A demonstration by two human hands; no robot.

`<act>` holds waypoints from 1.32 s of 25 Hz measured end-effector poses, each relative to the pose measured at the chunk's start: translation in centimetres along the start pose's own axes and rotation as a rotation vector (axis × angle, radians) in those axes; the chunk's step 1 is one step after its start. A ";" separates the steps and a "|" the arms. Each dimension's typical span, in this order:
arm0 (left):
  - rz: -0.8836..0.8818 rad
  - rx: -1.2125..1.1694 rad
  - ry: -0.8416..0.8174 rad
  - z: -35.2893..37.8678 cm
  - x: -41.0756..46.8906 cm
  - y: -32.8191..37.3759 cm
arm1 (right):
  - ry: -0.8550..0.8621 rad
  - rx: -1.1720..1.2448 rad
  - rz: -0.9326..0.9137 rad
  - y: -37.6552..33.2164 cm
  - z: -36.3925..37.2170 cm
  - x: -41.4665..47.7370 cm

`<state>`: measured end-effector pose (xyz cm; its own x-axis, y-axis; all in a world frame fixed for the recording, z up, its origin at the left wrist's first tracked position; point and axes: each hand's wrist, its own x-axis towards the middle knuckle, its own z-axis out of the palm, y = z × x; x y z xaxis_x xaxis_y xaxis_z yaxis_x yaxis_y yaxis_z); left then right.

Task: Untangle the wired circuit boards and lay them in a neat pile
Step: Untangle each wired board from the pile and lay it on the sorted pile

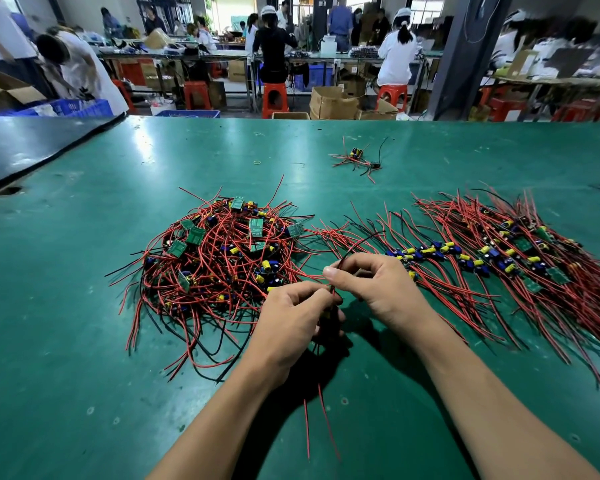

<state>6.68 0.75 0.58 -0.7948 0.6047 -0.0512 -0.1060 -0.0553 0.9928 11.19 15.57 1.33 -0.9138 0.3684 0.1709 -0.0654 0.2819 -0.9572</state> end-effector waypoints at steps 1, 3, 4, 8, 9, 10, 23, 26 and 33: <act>0.005 0.020 -0.003 0.1 0.0 0.0 | 0.050 -0.004 -0.003 0.0 0.0 0.1; 0.028 0.082 -0.016 0.2 -0.1 0.0 | 0.149 -0.008 0.000 0.3 -0.1 0.3; 0.039 0.111 -0.021 0.3 -0.1 0.0 | 0.178 -0.003 0.006 0.4 -0.2 0.3; 0.031 0.134 0.019 0.4 -0.2 0.0 | 0.071 0.028 0.058 0.2 -0.3 0.2; 0.012 0.087 0.018 0.5 -0.2 0.0 | 0.039 0.046 0.070 0.2 -0.2 0.1; -0.006 0.036 0.010 0.5 -0.3 0.1 | 0.004 0.089 0.084 0.1 -0.1 0.0; -0.016 0.067 -0.055 0.1 -0.4 0.0 | 0.124 -0.101 -0.055 1.2 -0.5 0.5; -0.006 0.134 -0.093 0.1 -0.5 0.0 | 0.277 -0.088 -0.046 1.4 -0.5 0.7; 0.108 0.355 -0.112 -0.2 -0.3 0.1 | 0.454 -0.148 -0.048 1.6 -0.6 0.8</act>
<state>6.85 0.42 0.67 -0.7180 0.6944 0.0486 0.2041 0.1432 0.9684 10.56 16.84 0.03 -0.6417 0.6922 0.3304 -0.0153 0.4191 -0.9078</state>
